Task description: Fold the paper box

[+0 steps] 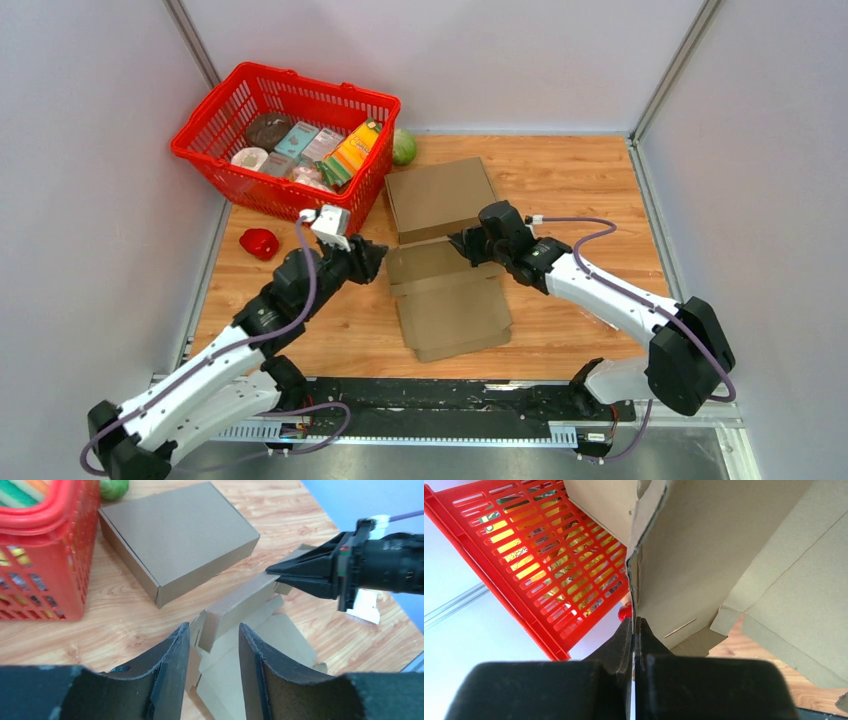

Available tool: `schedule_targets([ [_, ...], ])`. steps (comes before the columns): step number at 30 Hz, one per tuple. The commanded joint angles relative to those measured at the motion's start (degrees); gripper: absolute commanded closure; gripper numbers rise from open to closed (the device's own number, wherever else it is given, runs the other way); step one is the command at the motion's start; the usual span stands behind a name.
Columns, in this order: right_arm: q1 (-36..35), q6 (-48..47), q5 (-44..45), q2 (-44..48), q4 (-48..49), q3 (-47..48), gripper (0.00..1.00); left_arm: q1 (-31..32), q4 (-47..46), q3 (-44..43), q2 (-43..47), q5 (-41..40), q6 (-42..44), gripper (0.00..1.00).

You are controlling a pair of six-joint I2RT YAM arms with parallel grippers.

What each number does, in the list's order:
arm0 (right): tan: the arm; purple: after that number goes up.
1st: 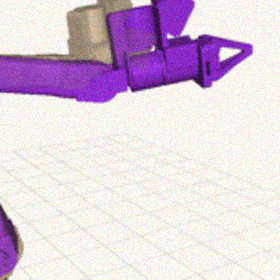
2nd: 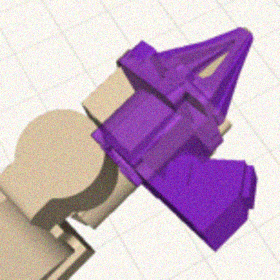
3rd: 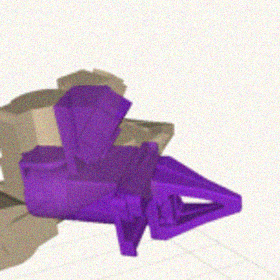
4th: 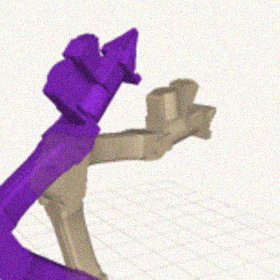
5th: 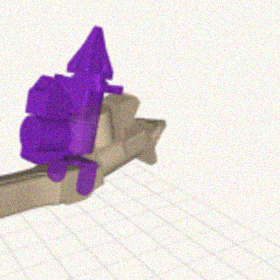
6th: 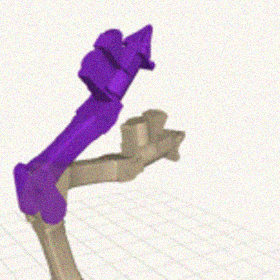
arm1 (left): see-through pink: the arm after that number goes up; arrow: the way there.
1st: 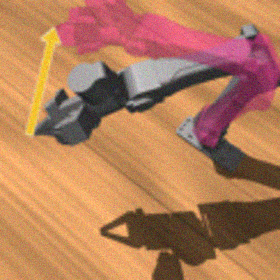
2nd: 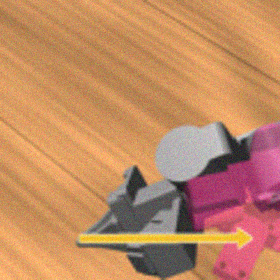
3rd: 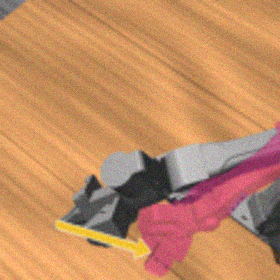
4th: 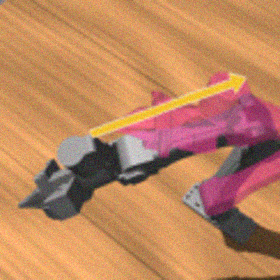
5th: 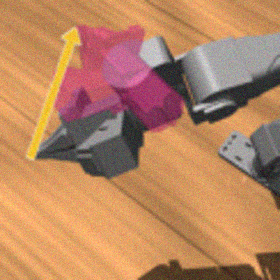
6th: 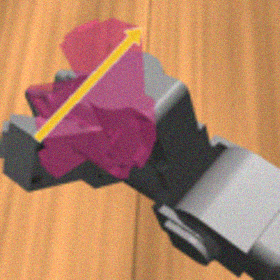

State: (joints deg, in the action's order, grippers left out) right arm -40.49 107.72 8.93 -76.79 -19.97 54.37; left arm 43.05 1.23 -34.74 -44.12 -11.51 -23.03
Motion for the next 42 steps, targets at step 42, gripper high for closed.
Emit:
schedule_targets([
  [42,0.85,-10.16,1.7,5.6,29.99,-20.18,1.0,1.16,-19.33,7.4,-21.98,12.92,0.44,0.6],
])
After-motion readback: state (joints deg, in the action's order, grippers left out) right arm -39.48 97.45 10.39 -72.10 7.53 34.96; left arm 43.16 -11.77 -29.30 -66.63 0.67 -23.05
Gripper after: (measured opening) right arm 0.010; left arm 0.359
